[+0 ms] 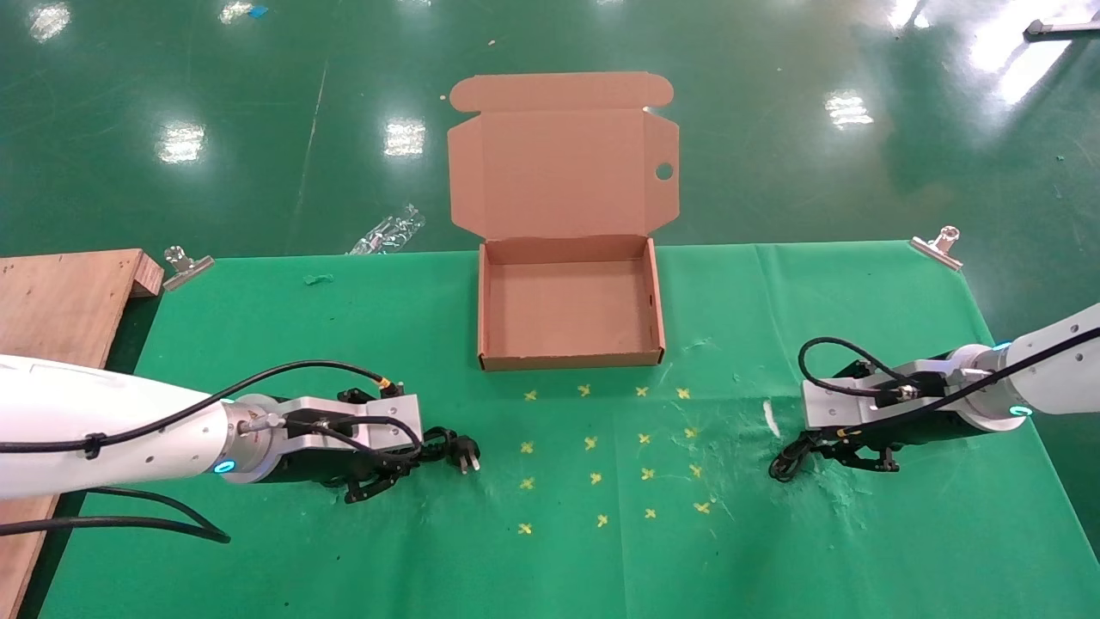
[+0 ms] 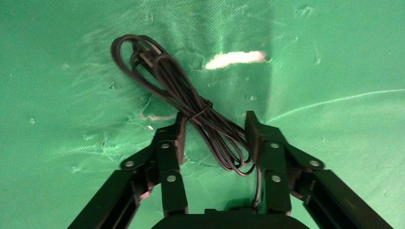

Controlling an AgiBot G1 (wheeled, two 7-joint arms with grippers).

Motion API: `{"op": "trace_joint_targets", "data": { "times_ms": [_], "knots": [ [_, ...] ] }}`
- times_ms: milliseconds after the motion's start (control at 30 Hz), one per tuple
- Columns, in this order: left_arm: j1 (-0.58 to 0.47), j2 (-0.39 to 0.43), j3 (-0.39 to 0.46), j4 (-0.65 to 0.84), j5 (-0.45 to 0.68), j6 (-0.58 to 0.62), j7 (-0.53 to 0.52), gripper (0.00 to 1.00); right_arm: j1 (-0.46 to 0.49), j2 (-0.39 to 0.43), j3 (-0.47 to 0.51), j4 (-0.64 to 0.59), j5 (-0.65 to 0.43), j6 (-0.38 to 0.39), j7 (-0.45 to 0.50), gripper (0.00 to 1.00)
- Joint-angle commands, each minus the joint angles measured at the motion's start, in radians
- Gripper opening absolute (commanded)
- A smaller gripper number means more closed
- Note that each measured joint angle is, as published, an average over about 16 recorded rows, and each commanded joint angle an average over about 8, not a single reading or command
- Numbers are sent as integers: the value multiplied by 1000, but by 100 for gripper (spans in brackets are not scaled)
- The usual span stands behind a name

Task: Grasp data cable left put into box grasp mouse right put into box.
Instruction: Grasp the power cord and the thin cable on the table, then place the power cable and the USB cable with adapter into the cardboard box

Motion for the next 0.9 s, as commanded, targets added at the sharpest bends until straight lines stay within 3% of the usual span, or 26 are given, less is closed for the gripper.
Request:
{"op": "trace_joint_targets", "data": {
  "times_ms": [33,700,900],
  "knots": [
    [0,0,0,0,0,0,0,0,0,0,0,1,0,0,0,0],
    [0,0,0,0,0,0,0,0,0,2,1,4,2,-1,0,0],
    [-11,-5,-7,-5,-15,8,4,0,45,38,7,28,-20,4,20,0]
  ]
}}
